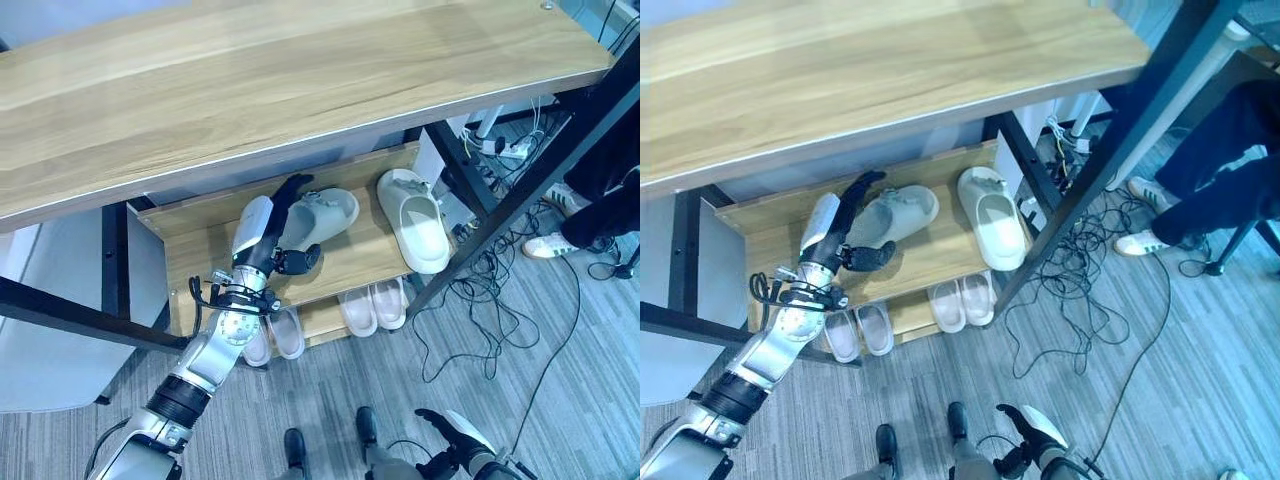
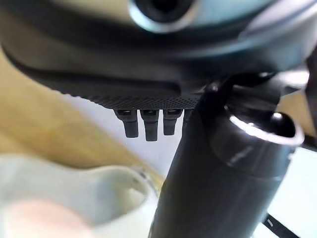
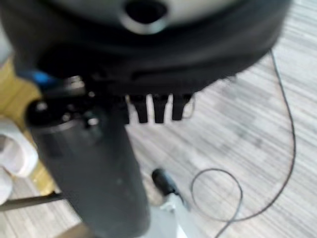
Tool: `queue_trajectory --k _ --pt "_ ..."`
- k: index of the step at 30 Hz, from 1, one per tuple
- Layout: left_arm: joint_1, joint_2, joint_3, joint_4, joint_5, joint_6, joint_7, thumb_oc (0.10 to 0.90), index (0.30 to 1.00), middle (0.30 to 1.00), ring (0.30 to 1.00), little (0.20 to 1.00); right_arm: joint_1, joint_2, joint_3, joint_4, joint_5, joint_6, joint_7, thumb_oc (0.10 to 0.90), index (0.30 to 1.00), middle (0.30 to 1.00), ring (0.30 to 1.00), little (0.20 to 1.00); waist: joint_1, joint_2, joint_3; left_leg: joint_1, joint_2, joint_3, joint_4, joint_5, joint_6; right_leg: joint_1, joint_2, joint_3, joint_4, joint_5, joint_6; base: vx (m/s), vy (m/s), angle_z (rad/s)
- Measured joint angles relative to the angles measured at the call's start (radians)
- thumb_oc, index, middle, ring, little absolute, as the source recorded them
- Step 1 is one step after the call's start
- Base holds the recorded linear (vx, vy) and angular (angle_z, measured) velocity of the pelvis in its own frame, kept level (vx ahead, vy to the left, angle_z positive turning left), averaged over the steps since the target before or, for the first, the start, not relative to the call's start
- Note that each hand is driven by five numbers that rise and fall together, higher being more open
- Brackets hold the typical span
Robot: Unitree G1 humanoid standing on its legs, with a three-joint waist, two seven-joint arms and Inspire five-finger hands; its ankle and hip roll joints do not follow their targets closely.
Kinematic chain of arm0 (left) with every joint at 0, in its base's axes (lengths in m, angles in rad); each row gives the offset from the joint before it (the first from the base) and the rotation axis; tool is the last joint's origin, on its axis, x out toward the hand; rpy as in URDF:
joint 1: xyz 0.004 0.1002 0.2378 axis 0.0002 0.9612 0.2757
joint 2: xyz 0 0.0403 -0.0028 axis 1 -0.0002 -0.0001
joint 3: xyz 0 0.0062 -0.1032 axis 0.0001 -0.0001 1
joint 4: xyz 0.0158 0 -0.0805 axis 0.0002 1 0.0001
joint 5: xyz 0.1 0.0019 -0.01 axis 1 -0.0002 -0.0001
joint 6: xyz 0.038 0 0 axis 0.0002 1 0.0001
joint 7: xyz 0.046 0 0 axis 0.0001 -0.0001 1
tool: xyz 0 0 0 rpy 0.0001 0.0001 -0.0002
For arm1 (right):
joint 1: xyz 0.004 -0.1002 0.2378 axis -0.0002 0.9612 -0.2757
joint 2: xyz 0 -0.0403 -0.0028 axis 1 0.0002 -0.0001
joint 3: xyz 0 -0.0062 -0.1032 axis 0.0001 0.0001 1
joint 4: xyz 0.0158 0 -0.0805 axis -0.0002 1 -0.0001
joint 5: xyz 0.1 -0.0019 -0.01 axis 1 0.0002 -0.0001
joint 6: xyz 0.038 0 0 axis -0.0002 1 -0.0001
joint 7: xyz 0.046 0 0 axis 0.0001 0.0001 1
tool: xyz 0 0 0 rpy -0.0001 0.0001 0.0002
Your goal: Arrange the slippers neatly on the shoe rack.
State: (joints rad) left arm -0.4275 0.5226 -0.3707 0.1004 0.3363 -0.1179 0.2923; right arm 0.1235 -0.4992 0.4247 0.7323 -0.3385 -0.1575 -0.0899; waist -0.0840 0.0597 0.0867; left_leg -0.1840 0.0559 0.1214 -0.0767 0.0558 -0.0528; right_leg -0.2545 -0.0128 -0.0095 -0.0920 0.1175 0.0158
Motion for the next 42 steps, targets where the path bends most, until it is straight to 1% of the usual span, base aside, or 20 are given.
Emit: queue_trajectory --k 3,5,9,12,14,16,20,24,27,30,33,38,40,42 --pt "-0.019 0.002 0.000 -0.036 0.038 -0.026 0.000 0.800 0.900 0.900 0.900 0.900 0.000 -0.002 0.000 0.000 0.000 -0.001 0.001 0.800 0.900 0.900 0.900 0.900 0.014 0.000 0.000 -0.003 0.000 -0.007 0.000 0.002 0.000 0.000 0.000 -0.008 0.000 0.000 0.000 -0.01 0.001 0.07" --pt "-0.025 0.018 -0.011 -0.043 0.085 -0.038 0.000 0.800 0.900 0.900 0.900 0.900 -0.002 -0.002 0.000 0.000 0.000 -0.004 0.004 0.800 0.900 0.900 0.900 0.900 0.014 0.000 0.000 -0.004 0.000 -0.007 0.000 0.002 0.000 -0.001 0.000 -0.009 0.000 0.000 0.000 0.00 0.000 0.00" --pt "-0.029 0.017 -0.042 -0.035 0.190 -0.040 0.012 0.800 0.900 0.900 0.900 0.900 -0.003 -0.004 0.001 0.000 0.000 -0.009 0.006 0.800 0.900 0.900 0.900 0.900 0.011 0.000 0.000 -0.013 0.000 -0.008 0.000 0.002 0.000 -0.011 0.000 -0.009 0.000 0.000 0.000 0.00 0.000 0.00" --pt "-0.030 0.018 -0.068 -0.024 0.235 -0.040 0.025 0.800 0.900 0.900 0.900 0.900 -0.004 -0.007 0.002 -0.003 0.000 -0.010 0.006 0.800 0.900 0.900 0.900 0.900 0.010 -0.002 0.001 -0.017 0.000 -0.007 0.000 0.002 0.000 -0.015 0.000 -0.007 0.000 0.000 0.000 0.00 0.000 0.00" --pt "-0.056 0.018 -0.093 0.002 0.268 -0.040 0.048 0.800 0.900 0.900 0.900 0.900 -0.006 -0.011 0.004 -0.004 0.000 -0.023 0.006 0.800 0.900 0.900 0.900 0.900 0.010 -0.006 0.004 -0.032 0.000 -0.006 0.000 0.002 0.000 -0.032 0.001 -0.005 0.000 0.002 -0.001 -0.01 -0.002 -0.02" --pt "-0.100 0.018 -0.103 0.057 0.296 -0.038 0.069 0.800 0.900 0.900 0.900 0.900 -0.010 -0.014 0.016 -0.003 0.001 -0.036 0.006 0.800 0.900 0.900 0.900 0.900 0.008 -0.018 0.012 -0.042 0.000 -0.002 0.000 0.002 0.000 -0.045 0.002 0.002 0.000 0.004 -0.001 -0.02 -0.001 -0.07" --pt "-0.138 0.034 -0.103 0.064 0.309 -0.029 0.087 0.800 0.900 0.900 0.900 0.900 -0.011 -0.015 0.021 -0.004 0.004 -0.040 0.005 0.800 0.900 0.900 0.900 0.900 -0.004 -0.034 0.025 -0.050 0.000 0.002 0.000 0.002 0.000 -0.054 0.001 0.006 0.000 0.004 -0.001 0.00 0.002 -0.02" --pt "-0.173 0.038 -0.103 0.103 0.317 -0.023 0.117 0.800 0.900 0.900 0.900 0.900 -0.012 -0.015 0.024 -0.004 0.005 -0.040 0.001 0.800 0.900 0.900 0.900 0.900 -0.007 -0.039 0.029 -0.051 0.000 0.006 0.000 0.002 0.000 -0.057 0.002 0.011 0.000 0.004 -0.001 0.00 0.001 -0.02" --pt "-0.187 0.056 -0.102 0.104 0.333 -0.006 0.135 0.800 0.900 0.900 0.900 0.900 -0.015 -0.015 0.031 -0.008 0.008 -0.041 0.000 0.800 0.900 0.900 0.900 0.900 -0.009 -0.039 0.034 -0.057 0.000 0.007 0.000 0.002 0.000 -0.065 0.002 0.013 0.000 0.004 -0.001 0.00 0.000 0.00" --pt "-0.187 0.071 -0.101 0.103 0.334 -0.006 0.137 0.800 0.900 0.900 0.900 0.900 -0.016 -0.017 0.038 -0.015 0.008 -0.041 -0.001 0.800 0.900 0.900 0.900 0.900 -0.009 -0.039 0.035 -0.065 0.000 0.007 0.000 0.002 0.000 -0.072 0.002 0.013 0.000 0.004 -0.001 0.00 0.000 0.00" --pt "-0.187 0.100 -0.101 0.103 0.335 -0.006 0.137 0.800 0.900 0.900 0.900 0.900 -0.018 -0.026 0.038 -0.024 0.012 -0.041 -0.001 0.800 0.900 0.900 0.900 0.900 -0.007 -0.035 0.052 -0.066 0.000 0.007 0.000 0.002 0.000 -0.072 0.002 0.012 0.000 0.005 -0.002 0.00 0.000 0.00" --pt "-0.206 0.159 -0.110 0.104 0.416 -0.005 0.136 0.800 0.900 0.900 0.900 0.900 -0.021 -0.035 0.039 -0.041 0.012 -0.047 -0.001 0.800 0.900 0.900 0.900 0.900 -0.006 -0.035 0.059 -0.065 0.000 0.006 0.000 0.002 0.000 -0.070 0.002 0.010 0.000 0.005 -0.002 0.00 0.000 0.00" --pt "-0.245 0.189 -0.141 0.108 0.448 -0.005 0.136 0.800 0.900 0.900 0.900 0.900 -0.022 -0.042 0.039 -0.051 0.012 -0.052 -0.001 0.800 0.900 0.900 0.900 0.900 -0.004 -0.035 0.059 -0.065 -0.001 0.005 0.000 0.002 0.000 -0.070 0.001 0.009 0.000 0.005 -0.002 0.00 0.004 0.02" --pt "-0.264 0.191 -0.142 0.109 0.471 -0.006 0.136 0.800 0.900 0.900 0.900 0.900 -0.025 -0.042 0.039 -0.060 0.012 -0.054 -0.001 0.800 0.900 0.900 0.900 0.900 -0.005 -0.035 0.059 -0.064 -0.001 0.004 0.000 0.002 0.000 -0.068 0.001 0.008 0.001 0.005 -0.003 0.00 0.000 0.00"
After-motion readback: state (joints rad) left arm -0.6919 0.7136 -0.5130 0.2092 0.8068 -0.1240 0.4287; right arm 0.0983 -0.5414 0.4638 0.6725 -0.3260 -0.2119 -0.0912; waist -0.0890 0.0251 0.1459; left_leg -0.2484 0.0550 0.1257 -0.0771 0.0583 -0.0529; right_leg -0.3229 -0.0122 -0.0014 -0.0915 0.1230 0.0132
